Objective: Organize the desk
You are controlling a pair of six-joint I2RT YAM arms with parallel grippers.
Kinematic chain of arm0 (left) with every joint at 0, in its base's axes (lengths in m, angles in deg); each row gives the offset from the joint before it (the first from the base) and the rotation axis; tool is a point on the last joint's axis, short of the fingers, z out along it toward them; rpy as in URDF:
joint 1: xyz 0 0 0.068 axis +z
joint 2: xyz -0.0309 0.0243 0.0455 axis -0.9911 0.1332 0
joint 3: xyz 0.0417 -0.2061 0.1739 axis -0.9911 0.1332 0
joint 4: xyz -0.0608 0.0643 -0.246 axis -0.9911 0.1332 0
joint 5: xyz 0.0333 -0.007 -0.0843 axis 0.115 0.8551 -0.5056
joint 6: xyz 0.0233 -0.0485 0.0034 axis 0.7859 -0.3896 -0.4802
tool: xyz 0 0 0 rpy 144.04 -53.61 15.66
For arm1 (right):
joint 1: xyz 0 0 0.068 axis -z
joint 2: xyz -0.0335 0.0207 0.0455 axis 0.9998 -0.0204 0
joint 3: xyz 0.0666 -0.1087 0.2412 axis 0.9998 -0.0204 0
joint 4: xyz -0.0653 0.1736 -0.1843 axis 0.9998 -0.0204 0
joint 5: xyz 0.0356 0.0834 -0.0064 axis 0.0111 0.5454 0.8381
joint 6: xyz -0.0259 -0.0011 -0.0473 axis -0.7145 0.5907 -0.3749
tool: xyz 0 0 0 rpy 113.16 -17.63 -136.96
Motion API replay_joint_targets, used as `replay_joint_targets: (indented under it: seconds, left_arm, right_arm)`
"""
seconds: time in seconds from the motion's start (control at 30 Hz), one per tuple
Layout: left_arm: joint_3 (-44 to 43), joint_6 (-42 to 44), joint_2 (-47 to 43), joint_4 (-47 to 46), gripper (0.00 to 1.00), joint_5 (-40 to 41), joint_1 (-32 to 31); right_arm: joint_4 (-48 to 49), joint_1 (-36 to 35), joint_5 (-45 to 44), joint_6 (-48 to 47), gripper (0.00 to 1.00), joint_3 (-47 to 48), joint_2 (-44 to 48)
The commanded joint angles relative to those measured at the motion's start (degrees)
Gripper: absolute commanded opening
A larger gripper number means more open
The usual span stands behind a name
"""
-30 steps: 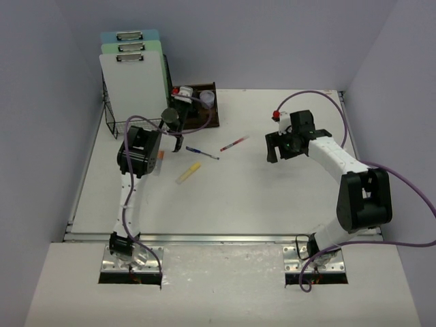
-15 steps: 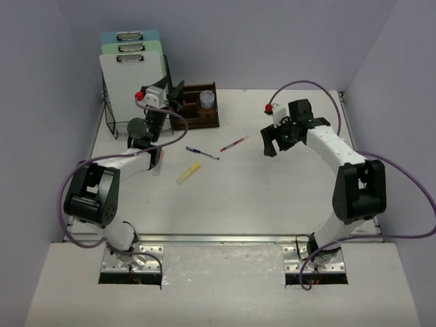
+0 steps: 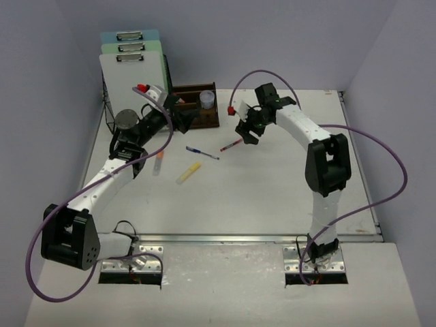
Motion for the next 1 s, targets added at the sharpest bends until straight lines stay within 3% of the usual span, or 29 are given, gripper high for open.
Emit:
replay_joint_targets:
  seconds: [0.0, 0.43, 0.6, 0.77, 0.97]
  left_arm:
    - [-1.9, -0.3, -3.6, 18.4, 0.86, -8.3, 0.6]
    - [-0.5, -2.7, -8.3, 23.8, 0.87, -11.3, 0.6]
    - [-0.2, -2.5, -9.4, 24.4, 0.88, -11.0, 0.5]
    - [-0.4, -2.2, -9.3, 24.7, 0.89, -11.0, 0.6]
    - [-0.6, -2.6, -9.5, 24.3, 0.89, -11.4, 0.6]
  right_arm:
    - [-3.2, -3.7, 4.4, -11.5, 0.7, 7.4, -6.5]
    - [-3.0, -4.9, 5.8, -18.2, 0.69, 12.5, -17.6]
    - [-6.8, -5.0, 6.3, -22.1, 0.6, 12.4, -19.0]
    - [-16.2, -5.4, 5.8, -25.2, 0.26, 12.4, -19.0]
    - [-20.5, -5.4, 3.4, -26.2, 0.01, 4.0, -13.7]
